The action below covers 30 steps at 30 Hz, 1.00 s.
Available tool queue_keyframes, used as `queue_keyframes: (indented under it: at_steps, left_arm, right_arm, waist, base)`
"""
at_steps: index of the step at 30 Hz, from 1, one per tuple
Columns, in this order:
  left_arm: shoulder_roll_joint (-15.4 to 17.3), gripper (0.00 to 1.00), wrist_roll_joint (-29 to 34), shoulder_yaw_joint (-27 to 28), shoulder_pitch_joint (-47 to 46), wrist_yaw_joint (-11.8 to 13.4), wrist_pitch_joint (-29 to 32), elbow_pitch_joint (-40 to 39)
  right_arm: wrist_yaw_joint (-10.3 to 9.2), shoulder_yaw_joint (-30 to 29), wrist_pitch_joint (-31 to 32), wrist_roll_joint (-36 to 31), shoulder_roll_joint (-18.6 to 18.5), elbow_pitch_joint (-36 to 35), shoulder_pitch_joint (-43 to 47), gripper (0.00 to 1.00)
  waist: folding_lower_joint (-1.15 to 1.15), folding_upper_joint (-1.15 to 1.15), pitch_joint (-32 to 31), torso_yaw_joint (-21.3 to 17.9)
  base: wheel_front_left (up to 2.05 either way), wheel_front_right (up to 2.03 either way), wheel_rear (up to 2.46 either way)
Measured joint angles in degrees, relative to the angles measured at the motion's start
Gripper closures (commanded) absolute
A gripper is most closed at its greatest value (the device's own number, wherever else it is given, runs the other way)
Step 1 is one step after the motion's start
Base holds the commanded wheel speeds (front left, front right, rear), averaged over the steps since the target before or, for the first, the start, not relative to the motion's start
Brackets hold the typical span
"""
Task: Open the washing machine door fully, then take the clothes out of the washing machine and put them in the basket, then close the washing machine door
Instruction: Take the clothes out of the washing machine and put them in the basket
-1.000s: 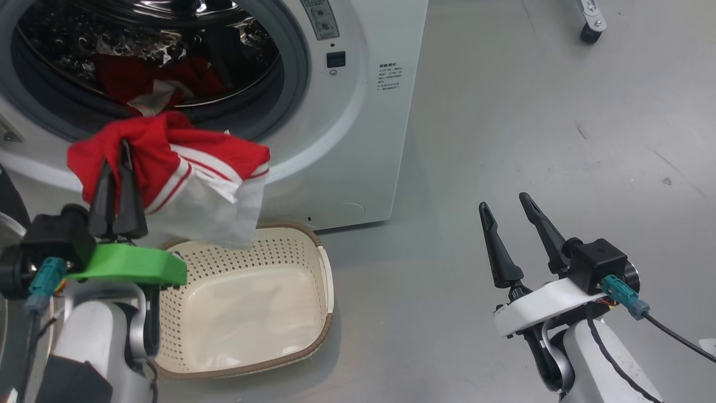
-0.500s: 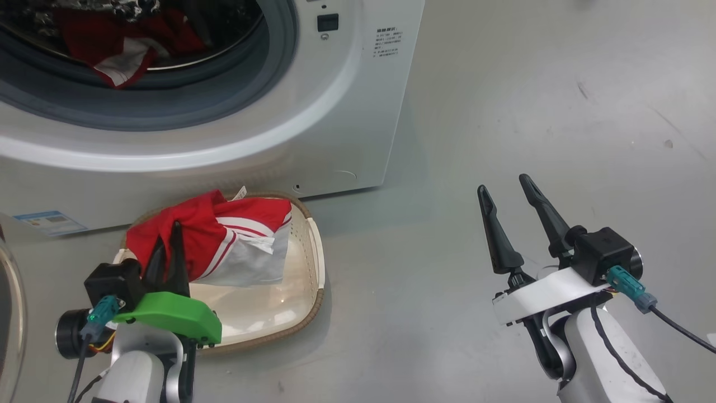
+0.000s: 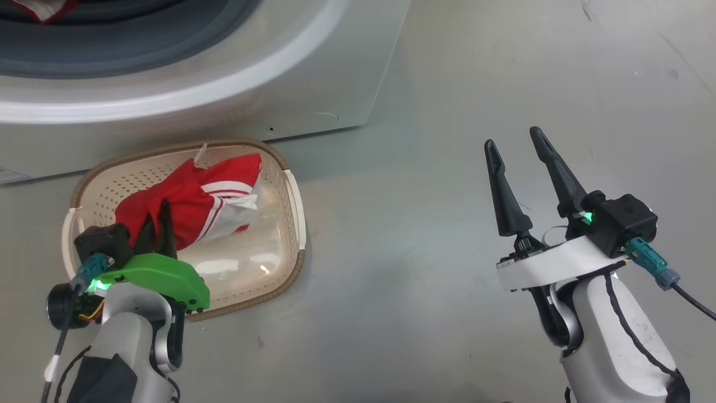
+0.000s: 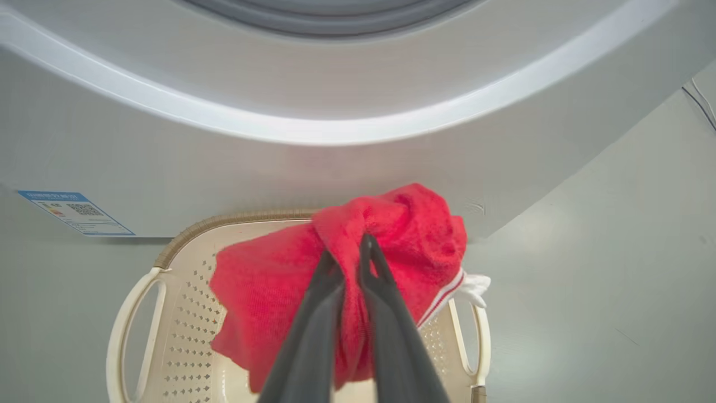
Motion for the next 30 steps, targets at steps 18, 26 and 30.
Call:
queue_keyframes:
  at_steps: [18, 26, 30]
  left_arm:
    - [2.7, 1.00, -2.1, 2.5, -14.7, -2.1, 4.0, 13.2]
    - [2.8, 1.00, -3.7, 3.3, -16.6, -3.7, 4.7, 19.9]
    - [2.7, 1.00, -4.3, 3.5, -17.7, -4.5, 4.7, 22.6]
  right_arm:
    - [-0.44, 1.3, 0.0, 2.1, 0.0, -4.3, -7.6, 0.00]
    - [-0.67, 1.7, 0.0, 2.6, 0.0, -4.1, -8.9, 0.00]
    - [-1.04, 1.7, 0.0, 2.6, 0.0, -3.9, -9.3, 0.00]
  waist:
    - [0.01, 0.00, 14.5, -3.2]
    - [0.01, 0.00, 18.3, -4.6]
    - [0.01, 0.00, 18.8, -5.0]
  base:
    - [0.00, 0.00, 0.00]
    - [0.00, 0.00, 0.00]
    - [0.00, 0.00, 0.00]
